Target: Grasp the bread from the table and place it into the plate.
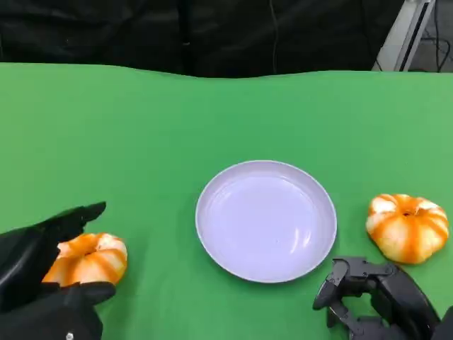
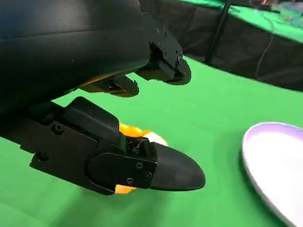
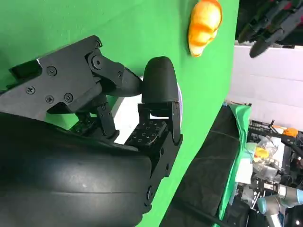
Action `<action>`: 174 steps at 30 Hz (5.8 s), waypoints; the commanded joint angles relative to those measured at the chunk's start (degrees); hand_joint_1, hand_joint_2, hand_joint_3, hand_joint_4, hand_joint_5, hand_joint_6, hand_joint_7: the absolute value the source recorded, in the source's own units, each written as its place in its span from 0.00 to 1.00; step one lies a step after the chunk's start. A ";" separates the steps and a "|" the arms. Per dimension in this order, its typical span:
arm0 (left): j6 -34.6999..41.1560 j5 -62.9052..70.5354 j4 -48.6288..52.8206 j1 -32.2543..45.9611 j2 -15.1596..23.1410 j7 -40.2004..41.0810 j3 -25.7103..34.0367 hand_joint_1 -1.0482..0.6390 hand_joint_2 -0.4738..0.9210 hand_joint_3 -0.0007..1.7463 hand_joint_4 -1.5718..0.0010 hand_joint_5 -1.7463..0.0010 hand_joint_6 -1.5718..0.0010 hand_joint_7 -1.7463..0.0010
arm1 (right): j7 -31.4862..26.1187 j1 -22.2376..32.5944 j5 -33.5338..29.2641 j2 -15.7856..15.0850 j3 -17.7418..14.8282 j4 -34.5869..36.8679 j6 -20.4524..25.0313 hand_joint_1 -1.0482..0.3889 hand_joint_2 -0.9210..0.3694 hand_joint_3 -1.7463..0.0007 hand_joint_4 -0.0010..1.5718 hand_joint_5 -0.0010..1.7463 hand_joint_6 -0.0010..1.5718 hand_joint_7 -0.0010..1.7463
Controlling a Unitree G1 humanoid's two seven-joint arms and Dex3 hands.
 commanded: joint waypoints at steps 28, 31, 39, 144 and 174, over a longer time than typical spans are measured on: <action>15.88 11.86 16.92 -10.00 4.89 0.52 -14.72 0.08 1.00 0.23 0.58 0.98 0.63 0.99 | -0.99 0.86 -0.28 -0.64 0.08 -1.81 0.01 0.64 0.24 0.45 0.52 0.85 0.54 0.68; 15.62 10.16 17.77 -10.26 5.02 -0.20 -14.55 0.33 0.95 0.04 0.52 0.98 0.64 1.00 | -1.01 1.16 -0.23 -0.62 0.14 -2.24 0.21 0.64 0.24 0.45 0.52 0.86 0.54 0.68; 17.06 7.90 17.17 -10.08 4.76 0.42 -14.44 0.48 0.91 0.00 0.52 1.00 0.62 0.99 | -0.91 1.27 -0.03 -0.60 0.26 -2.62 0.81 0.64 0.25 0.44 0.51 0.86 0.53 0.68; -16.57 3.52 43.98 -39.55 -15.84 20.49 -29.49 0.55 0.92 0.00 0.63 0.06 0.59 0.23 | -7.52 1.16 -5.15 0.91 3.30 -1.84 -0.57 0.62 0.25 0.44 0.50 0.84 0.55 0.66; -8.89 -7.38 40.88 -40.58 -13.38 -5.27 -26.68 0.03 1.00 0.44 0.90 1.00 0.88 1.00 | -8.45 1.60 -6.24 0.77 3.50 -2.63 -0.62 0.63 0.26 0.42 0.51 0.83 0.54 0.66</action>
